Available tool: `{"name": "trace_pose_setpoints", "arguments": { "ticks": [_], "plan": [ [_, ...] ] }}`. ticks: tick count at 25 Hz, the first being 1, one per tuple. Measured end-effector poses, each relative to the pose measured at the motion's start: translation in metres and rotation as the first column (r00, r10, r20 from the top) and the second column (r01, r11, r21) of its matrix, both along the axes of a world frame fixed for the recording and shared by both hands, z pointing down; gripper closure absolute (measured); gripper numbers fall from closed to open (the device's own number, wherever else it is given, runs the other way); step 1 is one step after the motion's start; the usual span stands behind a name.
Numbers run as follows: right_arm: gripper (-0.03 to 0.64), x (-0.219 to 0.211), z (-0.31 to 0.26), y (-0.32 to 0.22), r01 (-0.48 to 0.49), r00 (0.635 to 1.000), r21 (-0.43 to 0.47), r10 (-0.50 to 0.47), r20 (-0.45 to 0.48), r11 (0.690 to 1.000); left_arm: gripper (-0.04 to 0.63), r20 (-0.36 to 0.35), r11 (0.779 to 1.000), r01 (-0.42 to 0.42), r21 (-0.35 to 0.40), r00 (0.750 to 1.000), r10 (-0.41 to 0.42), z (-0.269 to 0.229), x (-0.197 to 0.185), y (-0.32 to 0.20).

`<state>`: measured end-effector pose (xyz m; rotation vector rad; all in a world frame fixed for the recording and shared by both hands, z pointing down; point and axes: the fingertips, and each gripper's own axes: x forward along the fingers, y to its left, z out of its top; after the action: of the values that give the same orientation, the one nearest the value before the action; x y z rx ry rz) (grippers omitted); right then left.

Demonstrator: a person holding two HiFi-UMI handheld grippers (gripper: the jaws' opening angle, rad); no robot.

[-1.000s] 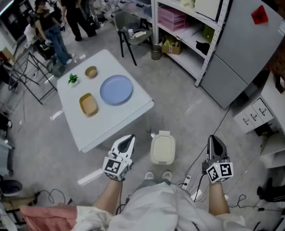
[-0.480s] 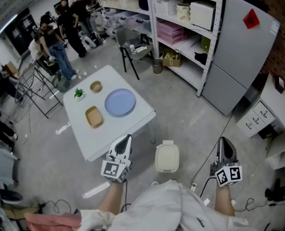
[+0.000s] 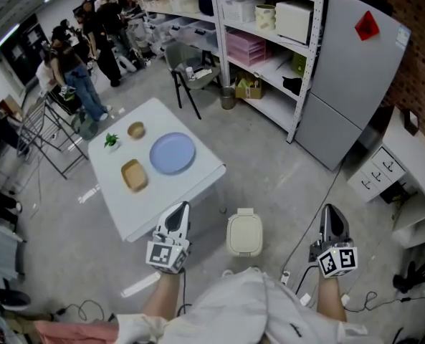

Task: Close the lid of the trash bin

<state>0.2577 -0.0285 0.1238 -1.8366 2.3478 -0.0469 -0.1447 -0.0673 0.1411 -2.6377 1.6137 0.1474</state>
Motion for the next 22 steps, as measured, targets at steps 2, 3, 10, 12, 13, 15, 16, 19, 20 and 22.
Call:
{"name": "trace_pose_setpoints", "arguments": {
  "ticks": [2, 3, 10, 12, 13, 15, 16, 19, 20, 22],
  "plan": [
    [0.598, -0.001, 0.000, -0.001, -0.001, 1.000, -0.001, 0.001, -0.003, 1.000, 0.571, 0.005, 1.000, 0.006, -0.003, 1.000, -0.006, 0.001, -0.002, -0.001],
    [0.598, -0.001, 0.000, -0.001, -0.003, 1.000, -0.002, 0.003, -0.004, 1.000, 0.571, 0.006, 1.000, 0.008, -0.003, 1.000, -0.008, 0.001, -0.002, -0.002],
    [0.598, -0.005, 0.005, -0.003, 0.007, 1.000, -0.009, -0.007, 0.002, 1.000, 0.571, 0.018, 1.000, 0.021, -0.002, 1.000, -0.021, 0.001, -0.006, -0.006],
    [0.598, -0.007, 0.005, -0.003, 0.008, 1.000, -0.015, -0.008, 0.000, 1.000, 0.571, 0.019, 1.000, 0.026, -0.008, 0.999, -0.026, 0.000, -0.009, -0.007],
    [0.598, -0.007, 0.005, -0.003, 0.006, 1.000, -0.017, -0.006, -0.004, 1.000, 0.571, 0.017, 1.000, 0.027, -0.007, 0.999, -0.027, -0.001, -0.011, -0.007],
    [0.598, -0.007, 0.005, -0.003, 0.003, 1.000, -0.018, -0.003, -0.006, 1.000, 0.571, 0.019, 1.000, 0.030, -0.002, 0.999, -0.030, -0.002, -0.014, -0.007],
    [0.598, -0.007, 0.004, -0.002, 0.003, 1.000, -0.016, -0.003, -0.006, 1.000, 0.571, 0.021, 0.999, 0.032, -0.002, 0.999, -0.032, -0.002, -0.015, -0.007],
    [0.600, -0.006, 0.002, -0.003, 0.005, 1.000, -0.010, -0.005, -0.003, 1.000, 0.571, 0.023, 0.999, 0.034, -0.004, 0.999, -0.034, -0.003, -0.016, -0.007],
    [0.600, -0.006, 0.002, -0.004, 0.005, 1.000, -0.011, -0.005, -0.002, 1.000, 0.571, 0.022, 0.999, 0.033, -0.004, 0.999, -0.033, -0.003, -0.015, -0.007],
    [0.600, -0.006, 0.004, -0.005, 0.003, 1.000, -0.016, -0.003, -0.001, 1.000, 0.571, 0.018, 1.000, 0.030, -0.002, 0.999, -0.030, -0.002, -0.014, -0.009]
  ]
}}
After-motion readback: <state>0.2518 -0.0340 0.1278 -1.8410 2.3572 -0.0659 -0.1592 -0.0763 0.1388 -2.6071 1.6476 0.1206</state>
